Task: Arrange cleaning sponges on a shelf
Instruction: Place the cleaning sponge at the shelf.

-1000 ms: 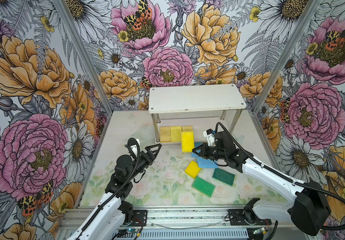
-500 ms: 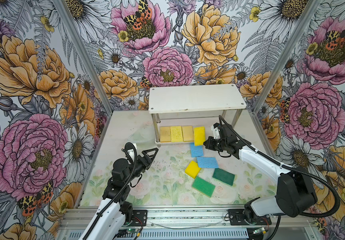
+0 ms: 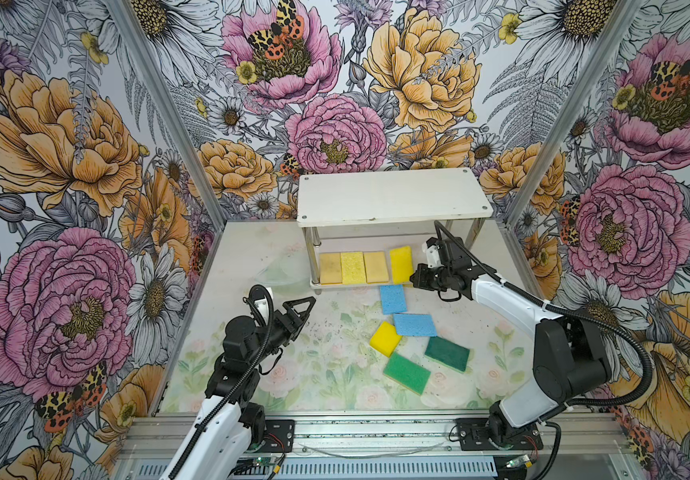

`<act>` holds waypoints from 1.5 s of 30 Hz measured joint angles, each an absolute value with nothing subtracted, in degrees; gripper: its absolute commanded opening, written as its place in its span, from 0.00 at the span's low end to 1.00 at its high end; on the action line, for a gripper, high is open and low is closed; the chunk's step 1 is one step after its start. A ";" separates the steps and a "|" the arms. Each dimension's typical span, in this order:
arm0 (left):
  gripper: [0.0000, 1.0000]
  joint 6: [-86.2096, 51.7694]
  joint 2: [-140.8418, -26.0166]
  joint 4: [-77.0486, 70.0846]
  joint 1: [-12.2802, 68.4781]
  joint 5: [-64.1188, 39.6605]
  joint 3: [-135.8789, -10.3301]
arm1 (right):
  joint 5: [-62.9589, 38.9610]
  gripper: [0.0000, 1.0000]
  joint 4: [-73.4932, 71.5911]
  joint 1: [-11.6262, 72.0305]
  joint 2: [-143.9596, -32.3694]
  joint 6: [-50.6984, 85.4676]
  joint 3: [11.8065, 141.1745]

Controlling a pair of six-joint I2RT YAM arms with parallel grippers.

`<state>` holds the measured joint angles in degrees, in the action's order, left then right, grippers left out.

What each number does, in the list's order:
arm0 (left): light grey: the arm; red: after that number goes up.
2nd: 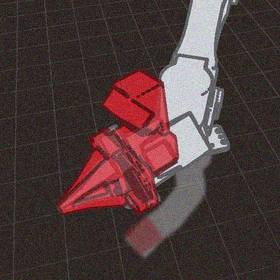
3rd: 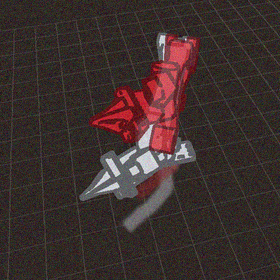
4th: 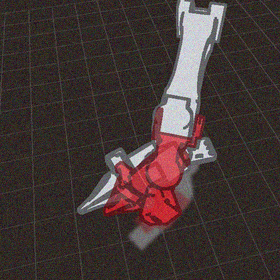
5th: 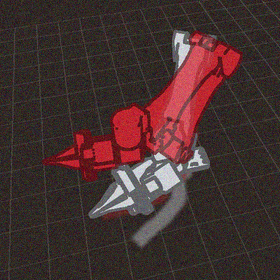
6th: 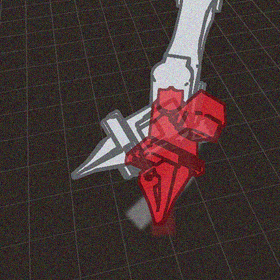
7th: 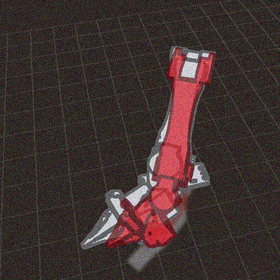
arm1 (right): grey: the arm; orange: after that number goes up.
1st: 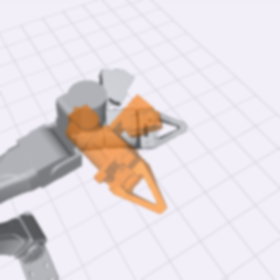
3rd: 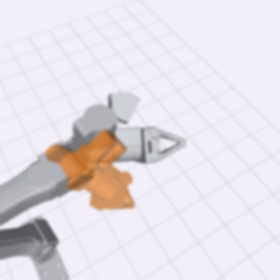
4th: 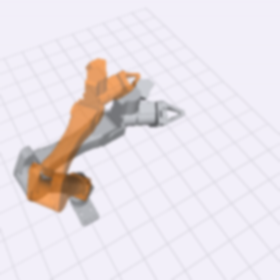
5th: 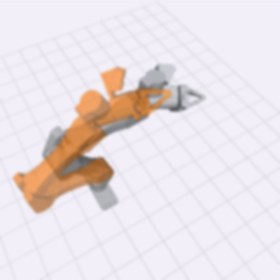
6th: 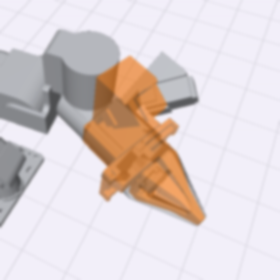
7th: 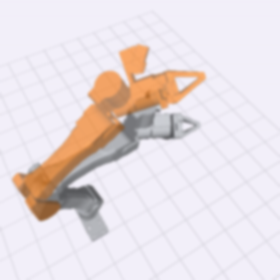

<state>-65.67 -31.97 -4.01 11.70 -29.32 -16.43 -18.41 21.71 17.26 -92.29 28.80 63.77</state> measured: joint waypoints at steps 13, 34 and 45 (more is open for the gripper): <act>0.84 -65.67 -32.12 -3.99 10.96 -29.98 -16.43 | -20.01 0.01 22.09 17.15 -95.66 27.94 65.67; 0.84 -65.93 -32.34 -3.99 10.72 -30.55 -15.51 | -19.73 0.27 22.11 16.78 -99.15 27.22 67.92; 0.84 -66.13 -32.34 -4.05 10.63 -30.55 -15.38 | -18.37 0.52 22.00 16.05 -95.61 28.21 65.76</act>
<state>-66.13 -32.34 -4.05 10.63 -30.55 -15.38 -18.37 22.00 16.05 -95.61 28.21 65.76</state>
